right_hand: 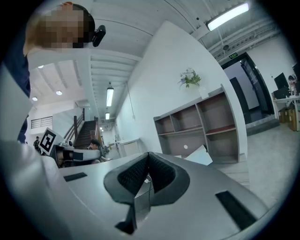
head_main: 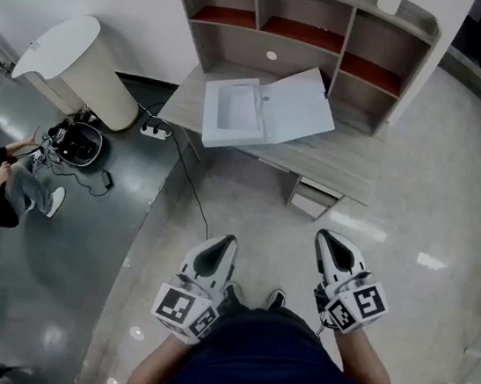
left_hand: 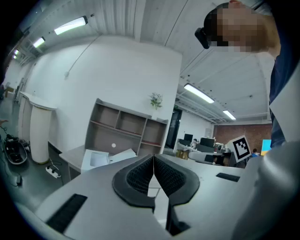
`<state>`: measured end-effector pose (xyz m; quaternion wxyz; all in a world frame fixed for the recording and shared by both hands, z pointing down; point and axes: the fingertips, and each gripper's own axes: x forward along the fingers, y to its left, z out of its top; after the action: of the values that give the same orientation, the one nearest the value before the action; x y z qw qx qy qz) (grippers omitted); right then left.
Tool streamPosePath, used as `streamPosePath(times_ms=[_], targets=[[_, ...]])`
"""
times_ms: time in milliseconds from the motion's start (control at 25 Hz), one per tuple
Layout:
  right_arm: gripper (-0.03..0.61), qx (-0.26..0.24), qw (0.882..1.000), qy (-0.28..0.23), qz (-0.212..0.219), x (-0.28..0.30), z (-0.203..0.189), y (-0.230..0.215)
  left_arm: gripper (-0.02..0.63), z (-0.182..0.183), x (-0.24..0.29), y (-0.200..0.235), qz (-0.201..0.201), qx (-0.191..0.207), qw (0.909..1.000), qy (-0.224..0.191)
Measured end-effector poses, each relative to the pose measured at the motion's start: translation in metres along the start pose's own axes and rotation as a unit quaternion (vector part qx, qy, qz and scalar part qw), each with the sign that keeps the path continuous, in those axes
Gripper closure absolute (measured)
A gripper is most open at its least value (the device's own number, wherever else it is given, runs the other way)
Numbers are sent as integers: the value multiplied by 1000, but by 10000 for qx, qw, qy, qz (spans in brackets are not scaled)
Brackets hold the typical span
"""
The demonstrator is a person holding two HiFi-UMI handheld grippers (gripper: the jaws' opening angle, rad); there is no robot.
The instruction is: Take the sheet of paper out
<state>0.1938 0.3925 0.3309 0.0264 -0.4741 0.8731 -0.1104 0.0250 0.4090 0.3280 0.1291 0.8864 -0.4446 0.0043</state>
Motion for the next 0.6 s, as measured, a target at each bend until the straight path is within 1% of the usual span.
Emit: streamPosePath(times_ms=[240,360,480,600], targets=[[565,8,10000,6,22,-1,1,-2,597,3,2,-1,57,84,9999,31],[565,34,10000,-31,62,-7,0,-6,597,0,3,-7,106,55,9999,28],[565,178,9996,-158,147,-13,3,-10,597,1,4,-12,160,17,9999,-14],[565,348,9992,-147,139,-18,2,-21,597,1,6,-18,235,-10,9997,-83]])
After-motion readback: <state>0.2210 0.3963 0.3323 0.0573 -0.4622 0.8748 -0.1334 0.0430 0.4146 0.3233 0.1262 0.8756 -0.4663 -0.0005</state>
